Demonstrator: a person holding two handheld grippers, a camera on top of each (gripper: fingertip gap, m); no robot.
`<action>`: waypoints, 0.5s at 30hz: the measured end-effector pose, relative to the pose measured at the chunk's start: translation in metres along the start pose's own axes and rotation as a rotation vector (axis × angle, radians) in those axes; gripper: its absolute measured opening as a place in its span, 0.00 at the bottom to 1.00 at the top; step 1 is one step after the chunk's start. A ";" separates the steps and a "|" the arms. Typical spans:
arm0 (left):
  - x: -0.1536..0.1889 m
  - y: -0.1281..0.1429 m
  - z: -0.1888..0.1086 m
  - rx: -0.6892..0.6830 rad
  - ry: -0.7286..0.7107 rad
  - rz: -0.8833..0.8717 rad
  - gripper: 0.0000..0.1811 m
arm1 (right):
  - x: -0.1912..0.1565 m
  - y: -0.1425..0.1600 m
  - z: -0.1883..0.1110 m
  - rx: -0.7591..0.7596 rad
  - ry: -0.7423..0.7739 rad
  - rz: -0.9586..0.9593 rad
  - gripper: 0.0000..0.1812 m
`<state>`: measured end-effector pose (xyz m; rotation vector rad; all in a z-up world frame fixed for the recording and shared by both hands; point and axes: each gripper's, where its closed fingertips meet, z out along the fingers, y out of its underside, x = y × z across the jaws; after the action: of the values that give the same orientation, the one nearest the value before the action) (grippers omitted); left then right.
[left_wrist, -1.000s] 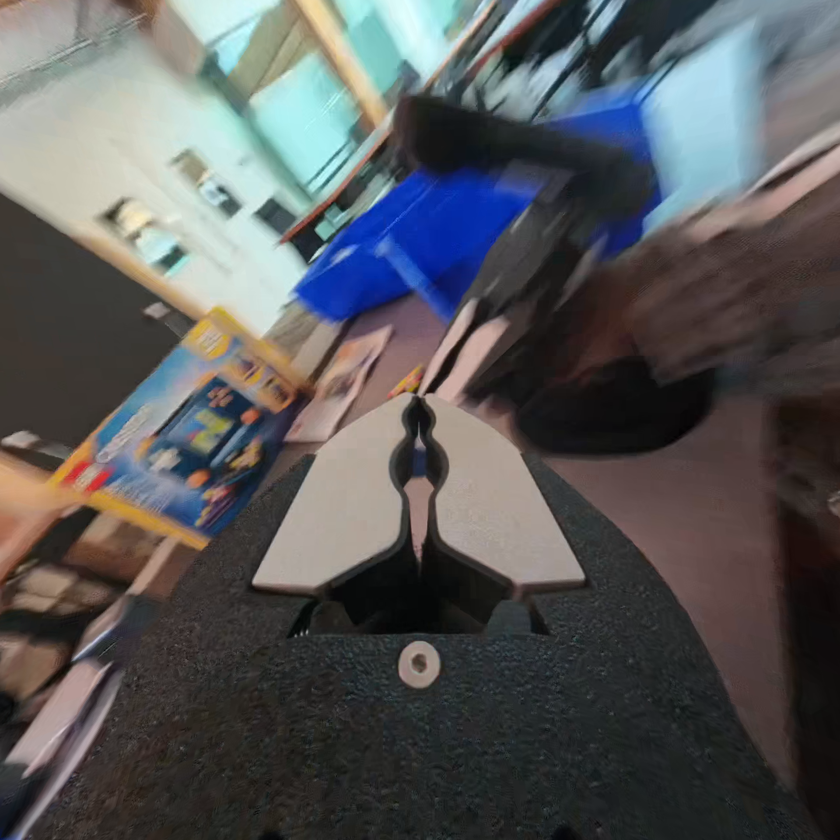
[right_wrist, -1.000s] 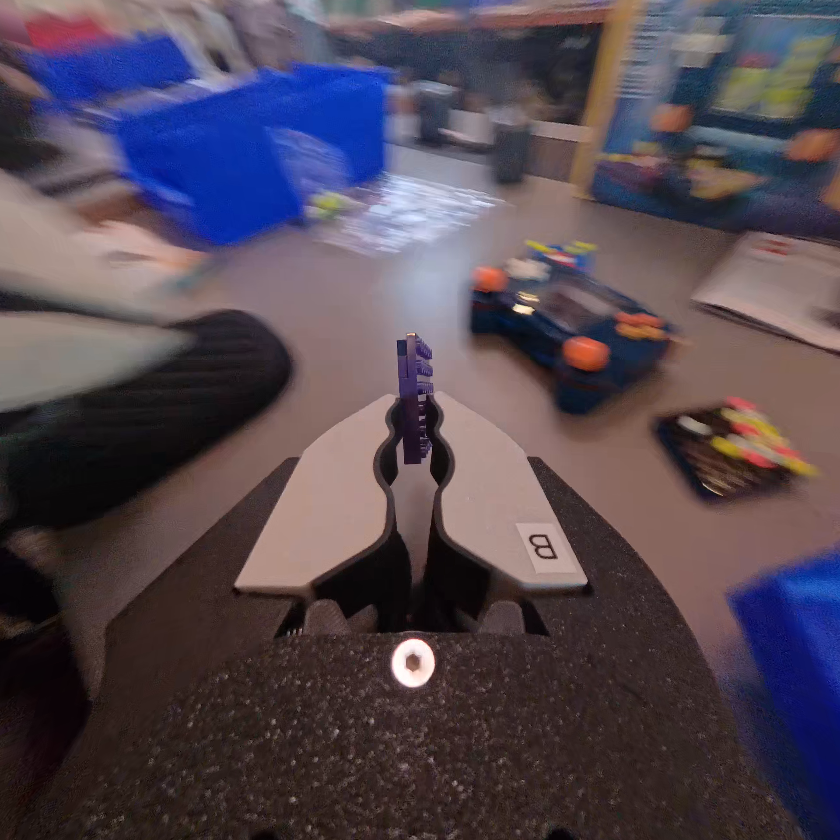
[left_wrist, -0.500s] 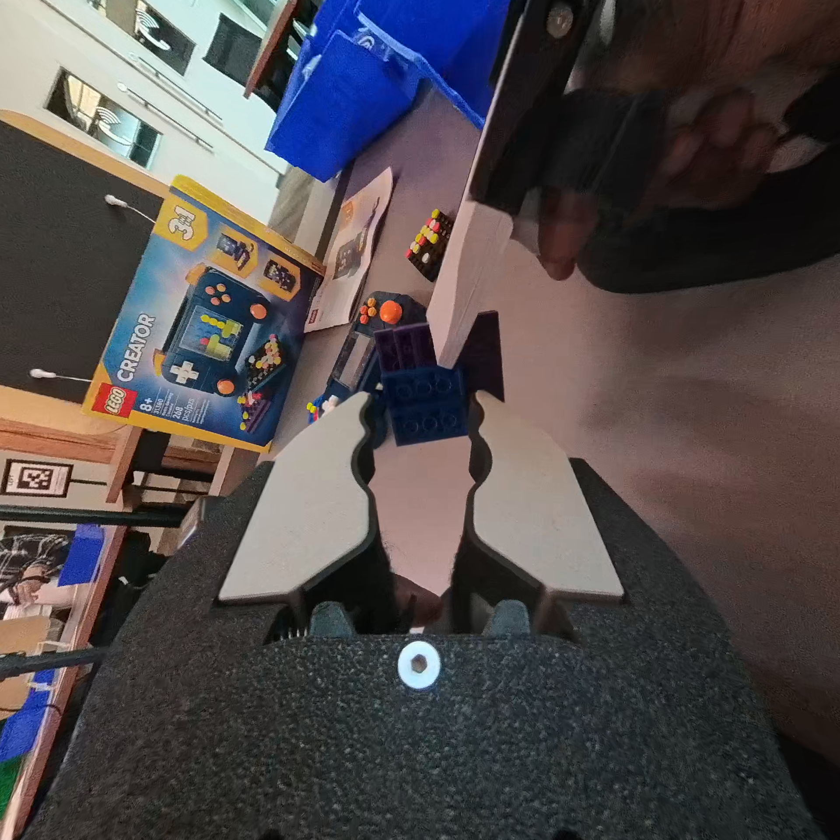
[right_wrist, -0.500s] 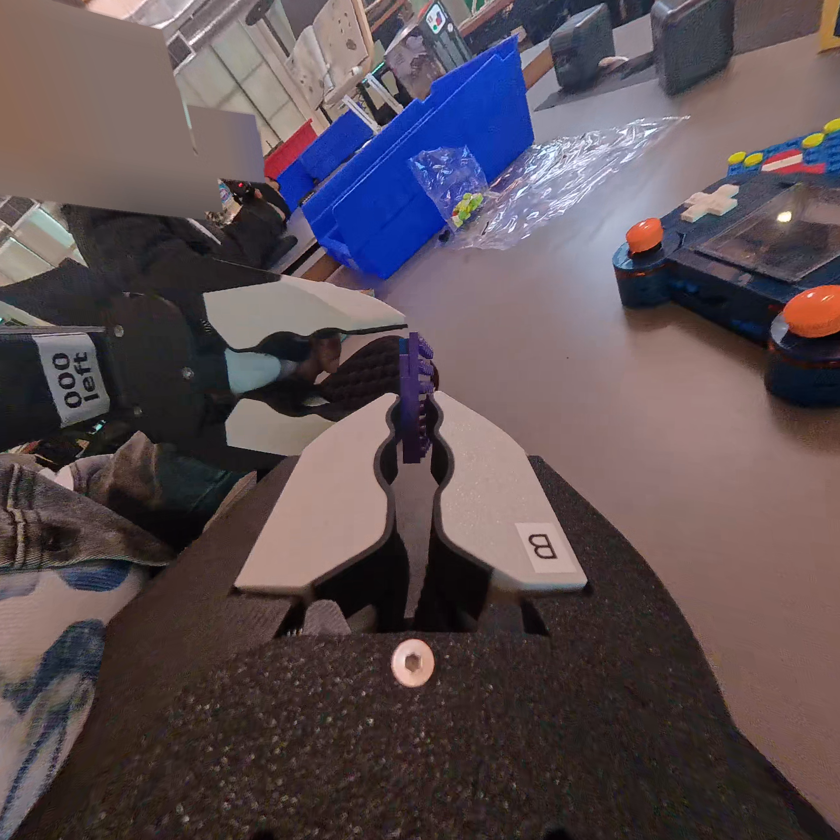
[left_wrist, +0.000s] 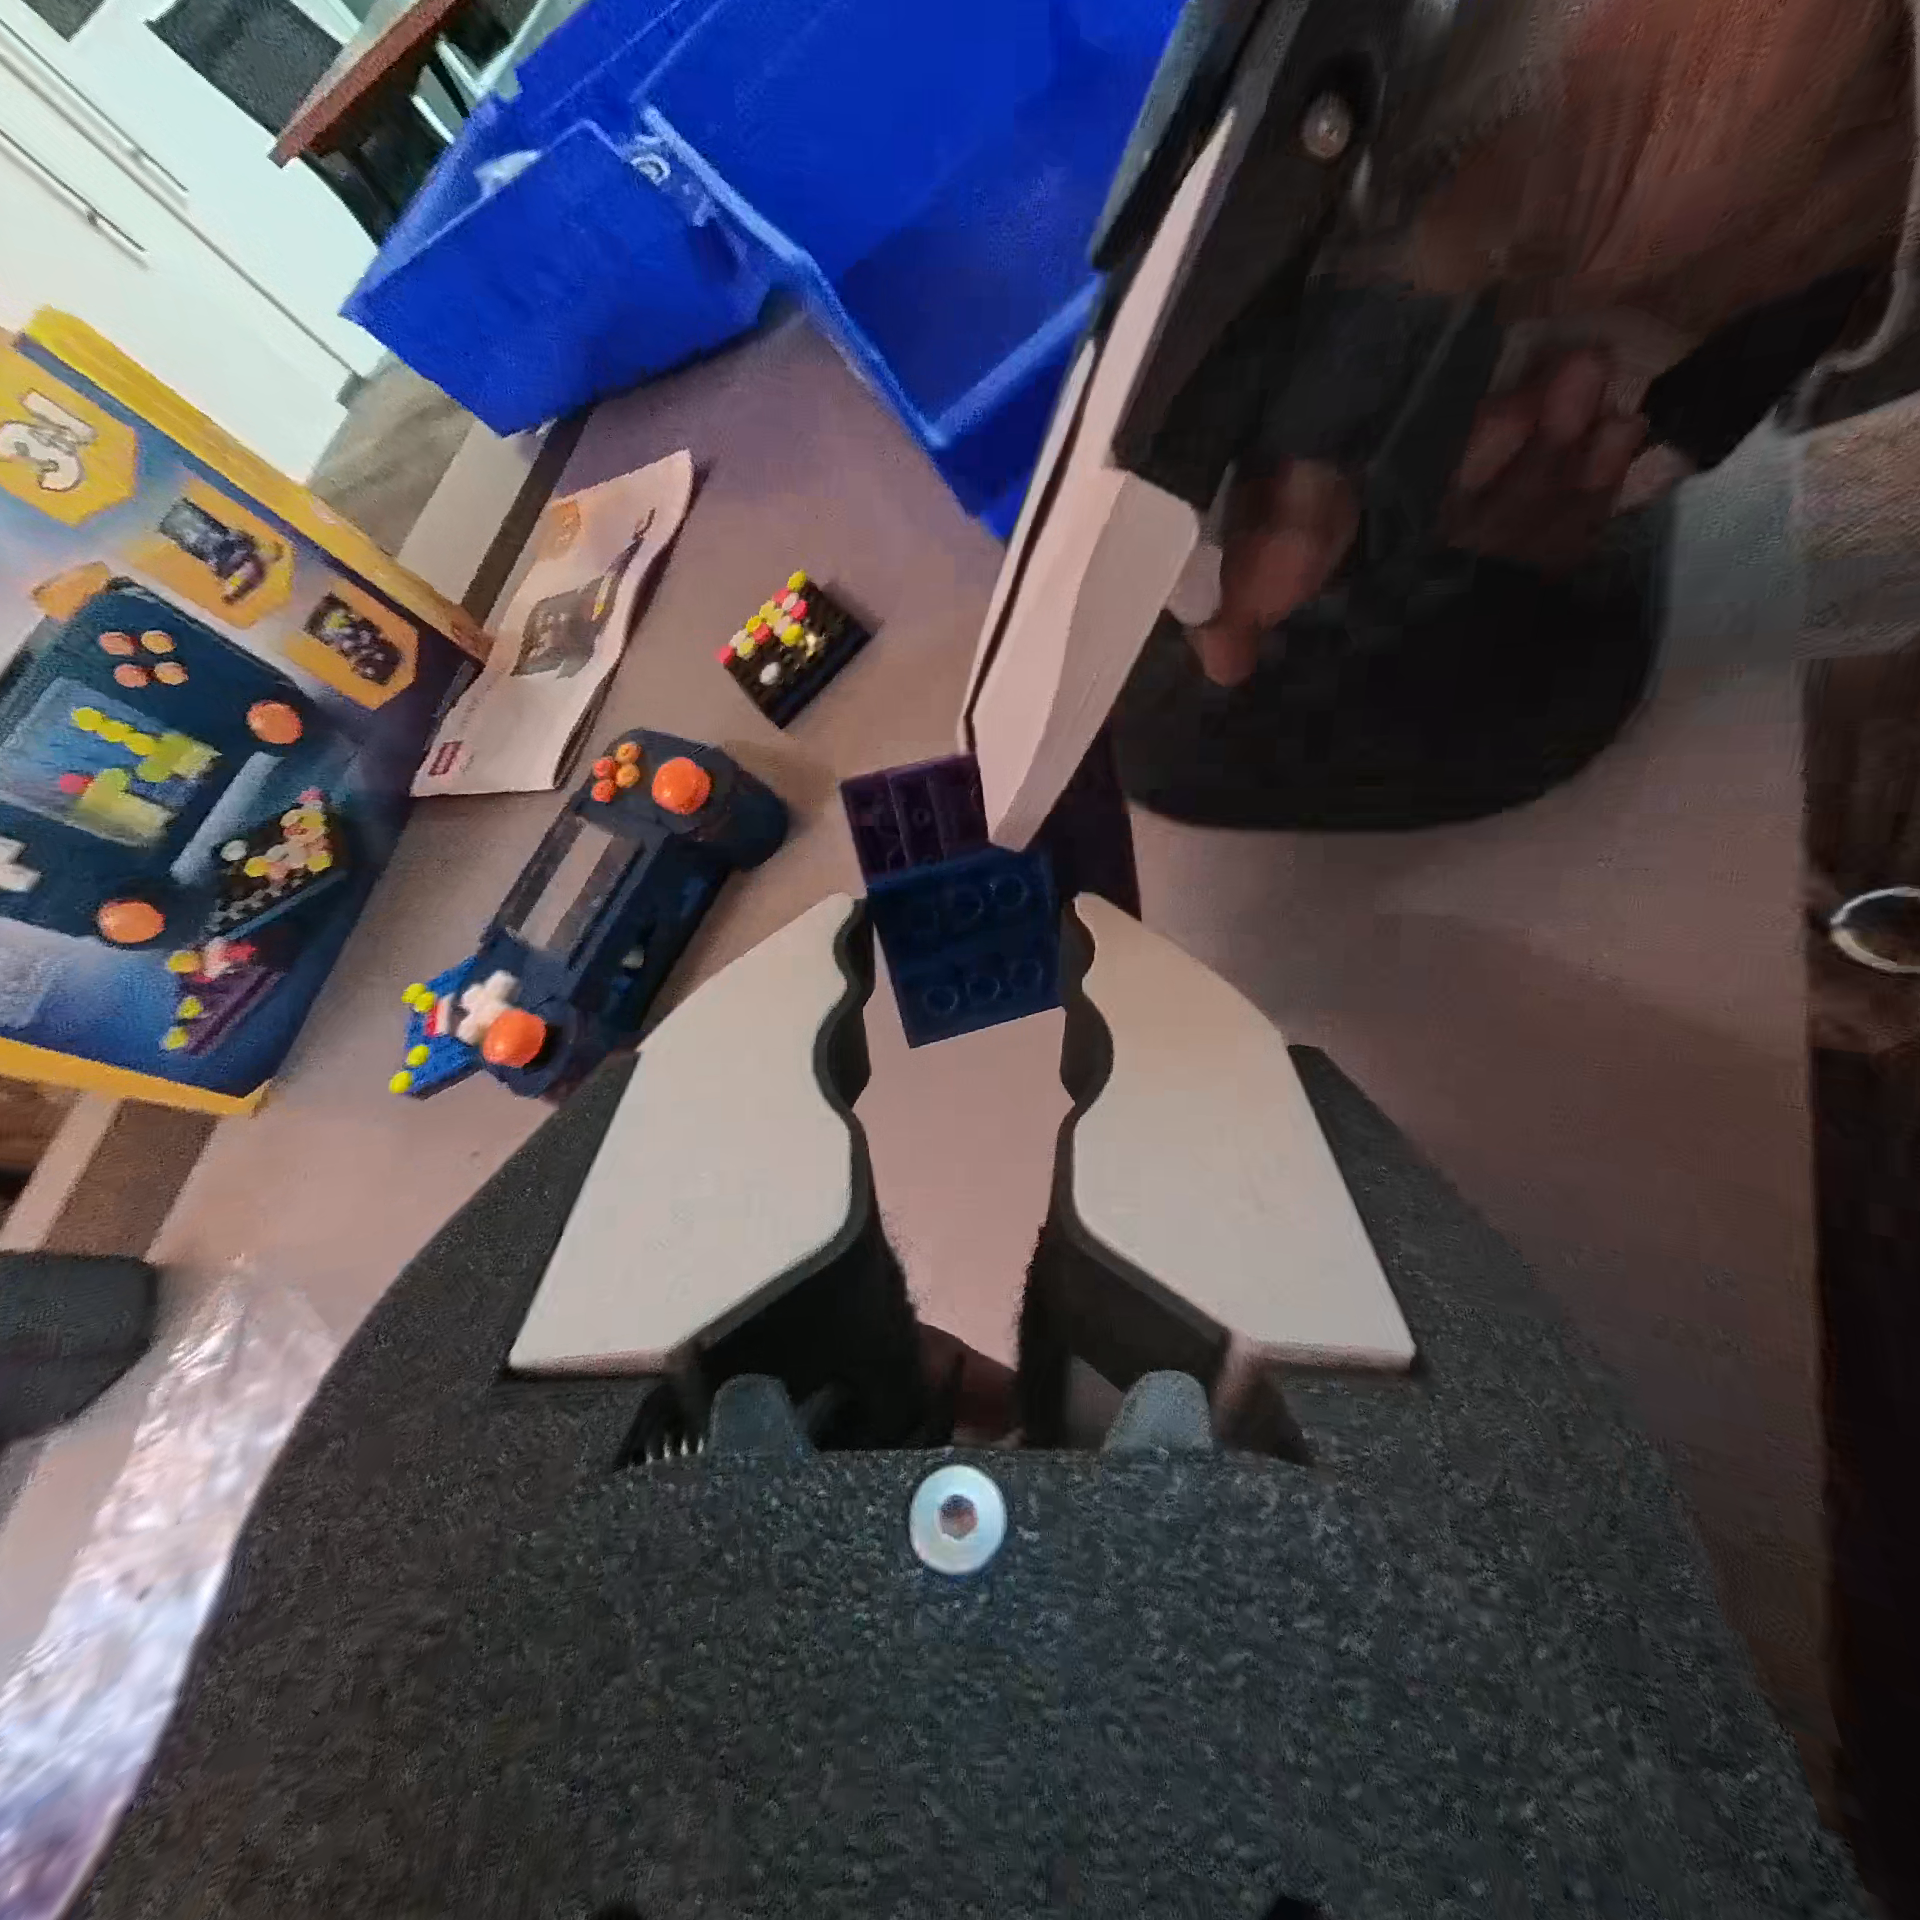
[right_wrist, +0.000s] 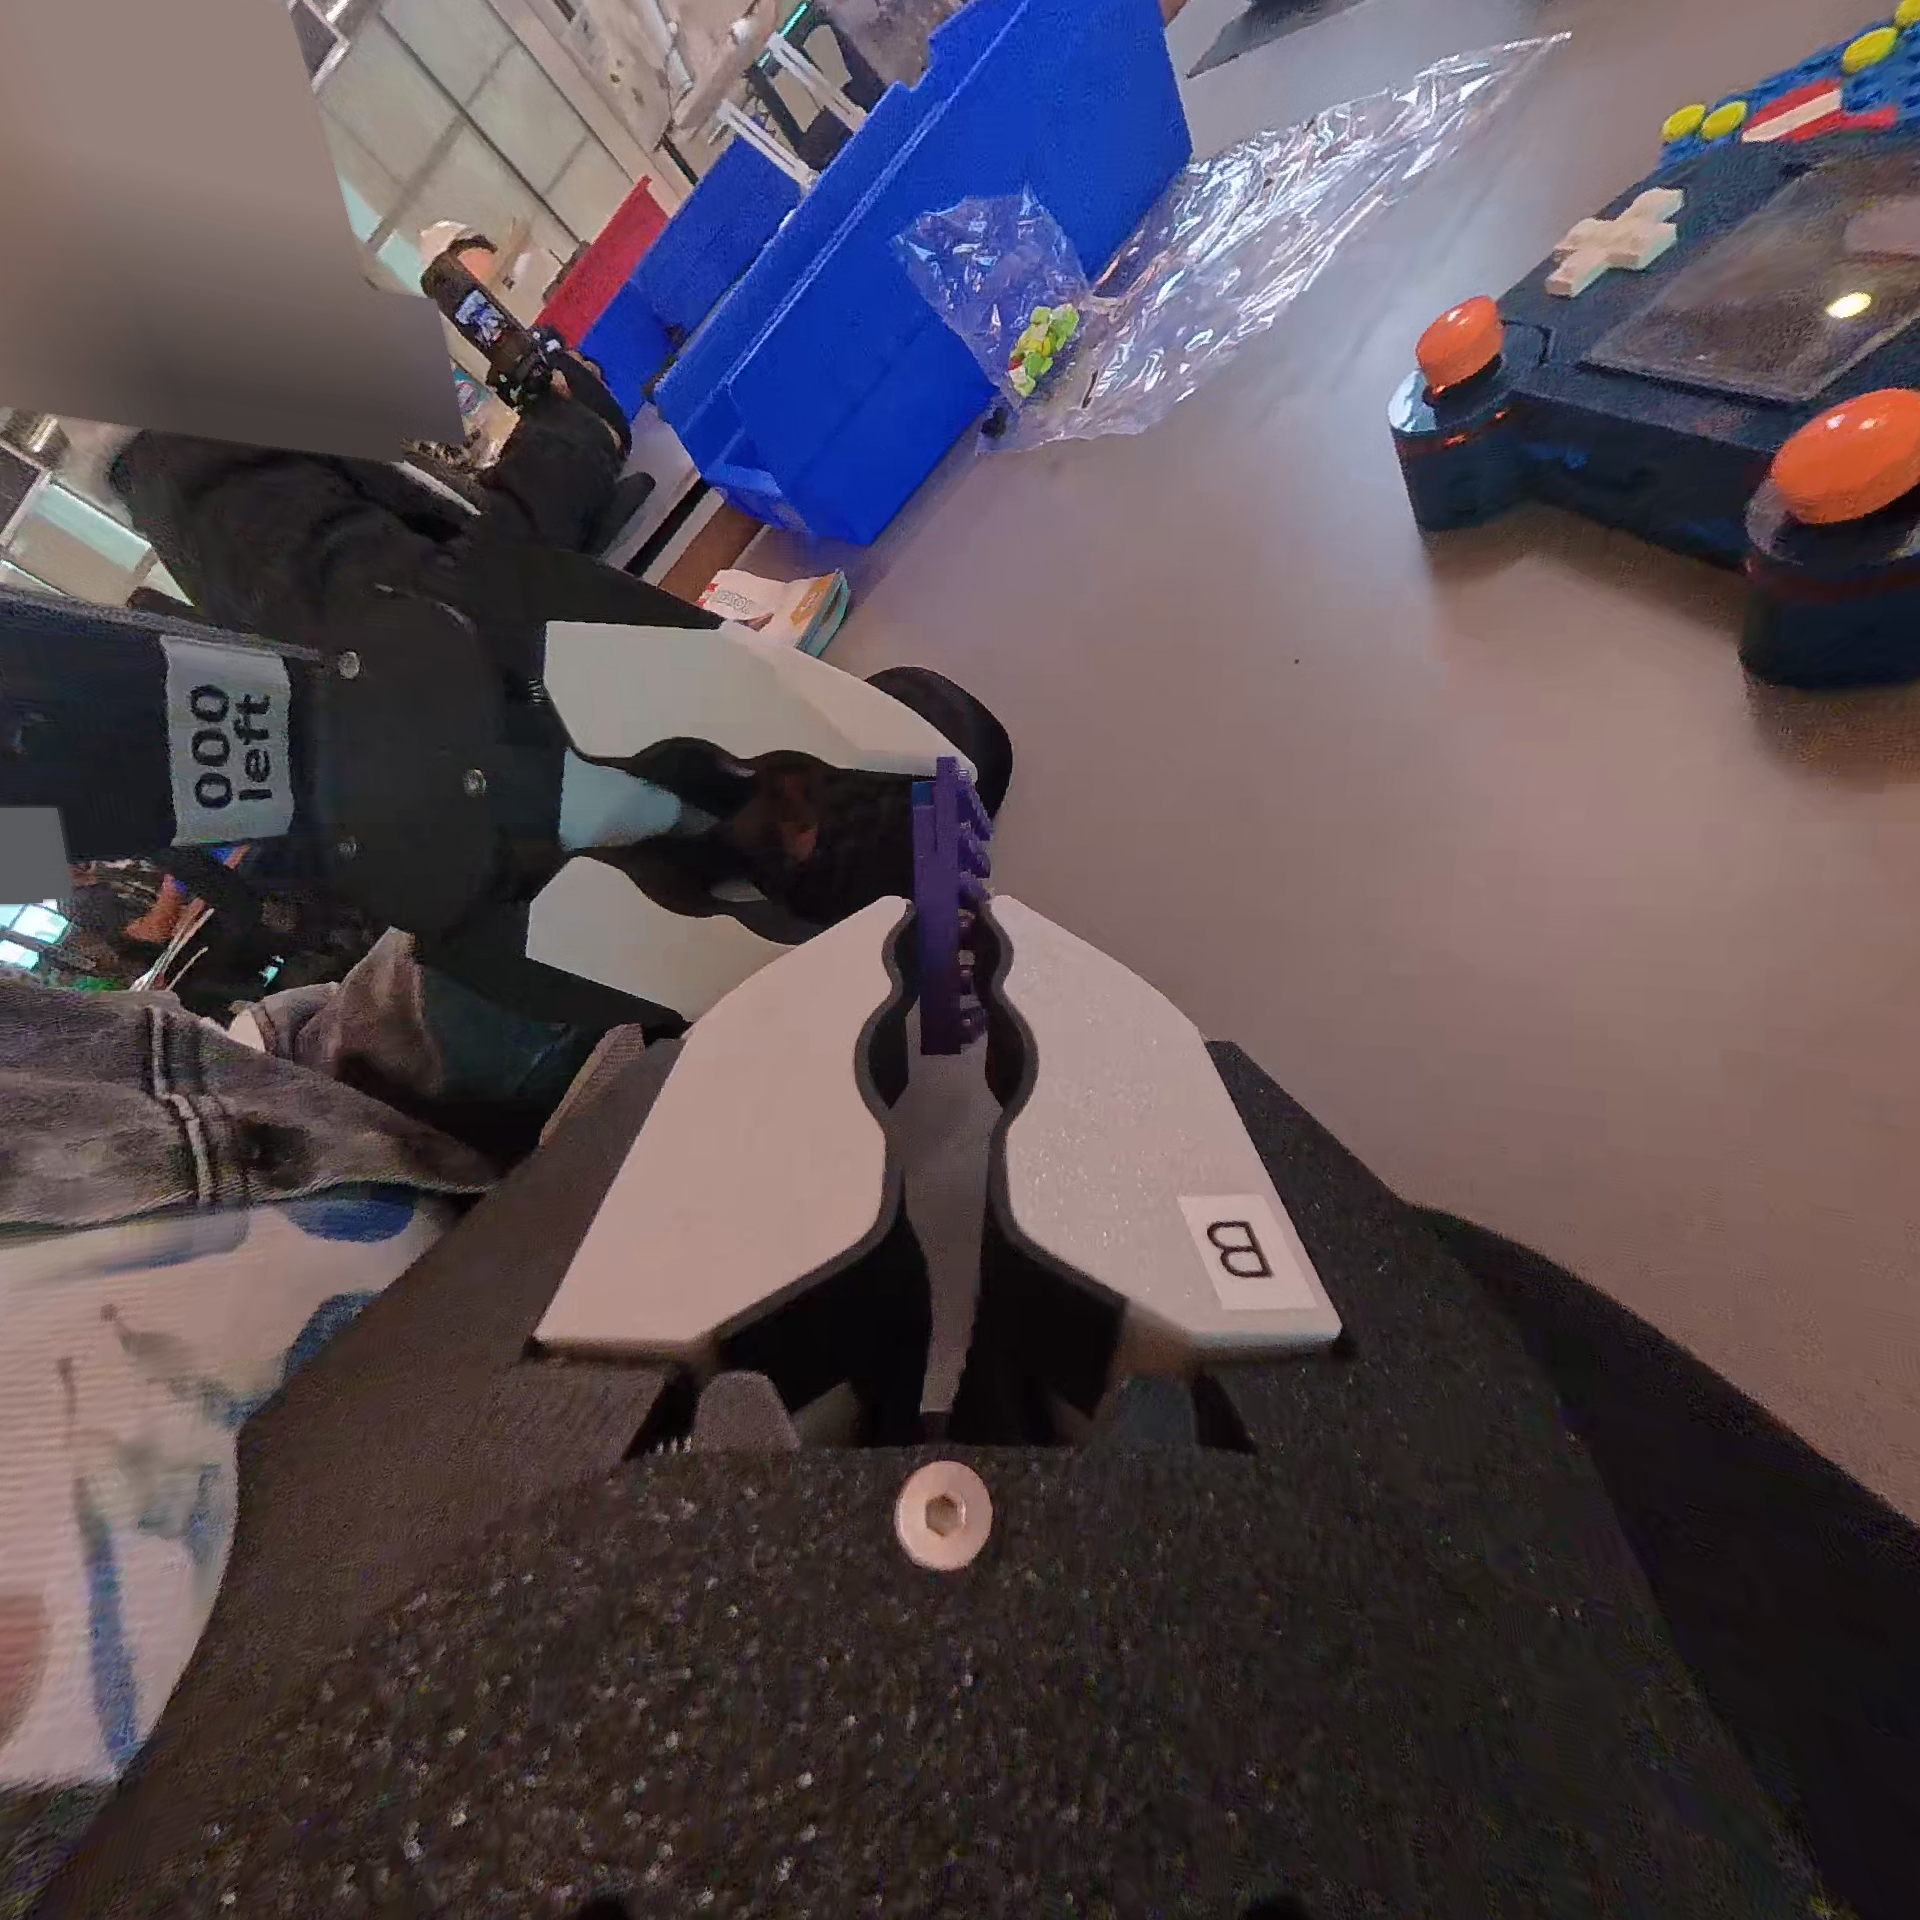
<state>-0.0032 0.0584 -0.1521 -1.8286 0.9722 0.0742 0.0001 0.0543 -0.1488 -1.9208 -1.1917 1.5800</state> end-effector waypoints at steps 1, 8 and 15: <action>0.006 -0.007 0.004 0.023 0.042 -0.027 0.18 | 0.000 0.002 -0.009 -0.003 0.011 0.002 0.05; 0.048 -0.059 0.046 0.177 0.257 -0.041 0.18 | 0.006 0.023 -0.086 -0.096 0.040 -0.047 0.10; 0.080 -0.062 0.070 0.081 0.376 0.105 0.18 | 0.029 0.046 -0.107 -0.093 0.122 0.023 0.06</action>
<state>0.1160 0.0774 -0.1752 -1.7494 1.3128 -0.2496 0.1170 0.0744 -0.1688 -2.0641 -1.2151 1.4192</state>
